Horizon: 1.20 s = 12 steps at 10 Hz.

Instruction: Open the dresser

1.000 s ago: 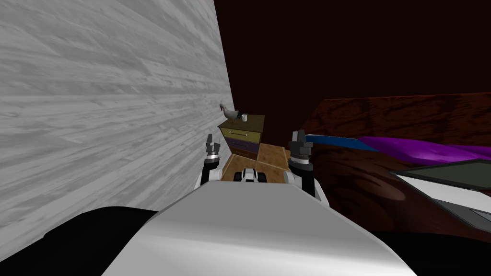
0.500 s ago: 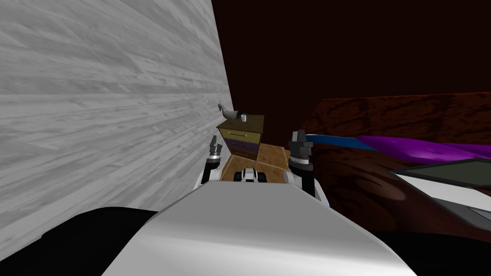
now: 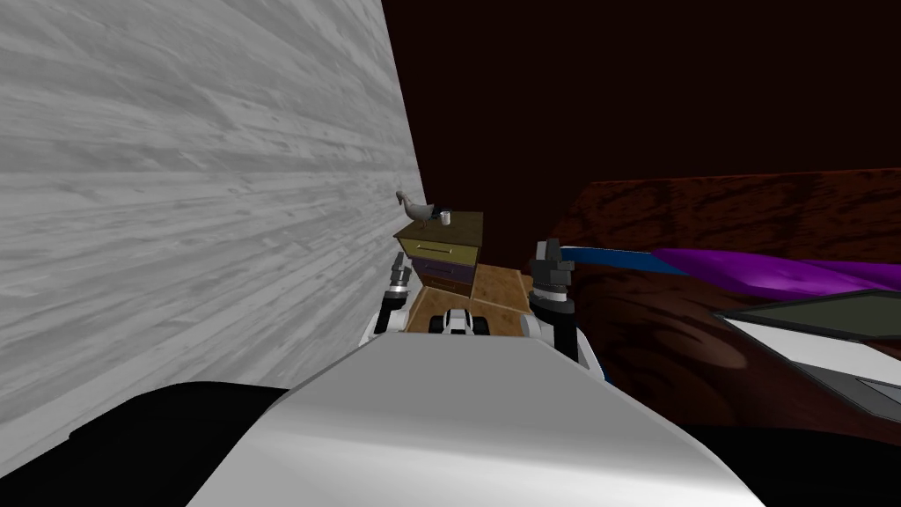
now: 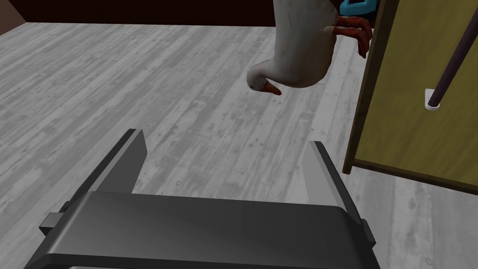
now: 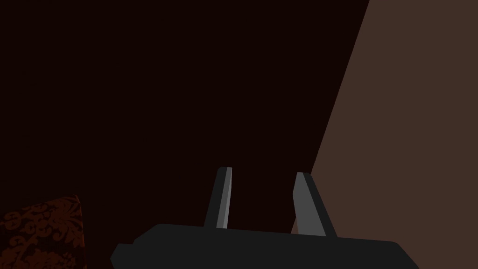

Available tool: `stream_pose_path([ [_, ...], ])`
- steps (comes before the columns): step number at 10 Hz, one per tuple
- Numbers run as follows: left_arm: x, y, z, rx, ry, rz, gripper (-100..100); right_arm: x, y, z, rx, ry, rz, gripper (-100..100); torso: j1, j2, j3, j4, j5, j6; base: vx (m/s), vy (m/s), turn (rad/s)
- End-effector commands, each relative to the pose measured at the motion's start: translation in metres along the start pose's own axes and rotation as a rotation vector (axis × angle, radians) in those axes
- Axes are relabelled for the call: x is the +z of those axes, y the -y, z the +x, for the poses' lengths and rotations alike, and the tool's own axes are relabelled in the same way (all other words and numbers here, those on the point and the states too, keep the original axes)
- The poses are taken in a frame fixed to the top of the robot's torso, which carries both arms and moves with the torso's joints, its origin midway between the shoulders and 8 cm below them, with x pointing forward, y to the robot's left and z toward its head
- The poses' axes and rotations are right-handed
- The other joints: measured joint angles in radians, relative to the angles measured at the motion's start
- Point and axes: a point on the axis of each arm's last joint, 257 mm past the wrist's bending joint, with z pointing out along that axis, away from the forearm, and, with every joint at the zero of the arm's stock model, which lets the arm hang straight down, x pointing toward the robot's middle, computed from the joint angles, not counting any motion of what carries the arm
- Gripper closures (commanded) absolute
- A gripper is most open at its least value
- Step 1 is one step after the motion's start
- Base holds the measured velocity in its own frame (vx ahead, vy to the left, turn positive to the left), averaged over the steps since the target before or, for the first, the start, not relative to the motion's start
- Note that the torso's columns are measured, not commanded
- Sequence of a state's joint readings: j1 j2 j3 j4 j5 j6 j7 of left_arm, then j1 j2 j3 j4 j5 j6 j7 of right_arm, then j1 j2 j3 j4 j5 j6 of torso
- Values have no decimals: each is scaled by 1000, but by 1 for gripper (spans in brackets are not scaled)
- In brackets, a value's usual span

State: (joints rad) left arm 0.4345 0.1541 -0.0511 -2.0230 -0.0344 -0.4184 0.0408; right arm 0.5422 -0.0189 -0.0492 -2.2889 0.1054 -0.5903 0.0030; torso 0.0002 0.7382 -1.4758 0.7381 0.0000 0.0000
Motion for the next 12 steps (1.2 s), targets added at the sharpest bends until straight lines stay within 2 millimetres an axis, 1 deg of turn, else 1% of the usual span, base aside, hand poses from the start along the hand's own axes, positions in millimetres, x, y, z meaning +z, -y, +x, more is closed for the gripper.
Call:
stream_pose_path([
  [1,-2,-20,7,-4,-13,-29,-100,0,0,0,0,0,0,0,1,0,0,0,0,0,60,34,-53],
  [7,-5,-55,21,-23,-27,-83,-100,0,0,0,0,0,0,0,0,0,0,0,0,0,47,21,-44],
  [8,-7,-65,25,-30,-31,-99,-100,0,0,0,0,0,0,0,0,0,0,0,0,0,49,23,-84],
  [9,-7,-71,28,-34,-33,-108,-100,0,0,0,0,0,0,0,0,0,0,0,0,0,57,26,-51],
  [10,-9,-82,33,-40,-39,-125,-100,0,0,0,0,0,0,0,0,-1,-1,0,0,0,69,35,-68],
  [12,-12,-93,39,-44,-48,-144,-100,0,0,0,0,0,0,0,0,0,0,0,0,0,58,33,-46],
])
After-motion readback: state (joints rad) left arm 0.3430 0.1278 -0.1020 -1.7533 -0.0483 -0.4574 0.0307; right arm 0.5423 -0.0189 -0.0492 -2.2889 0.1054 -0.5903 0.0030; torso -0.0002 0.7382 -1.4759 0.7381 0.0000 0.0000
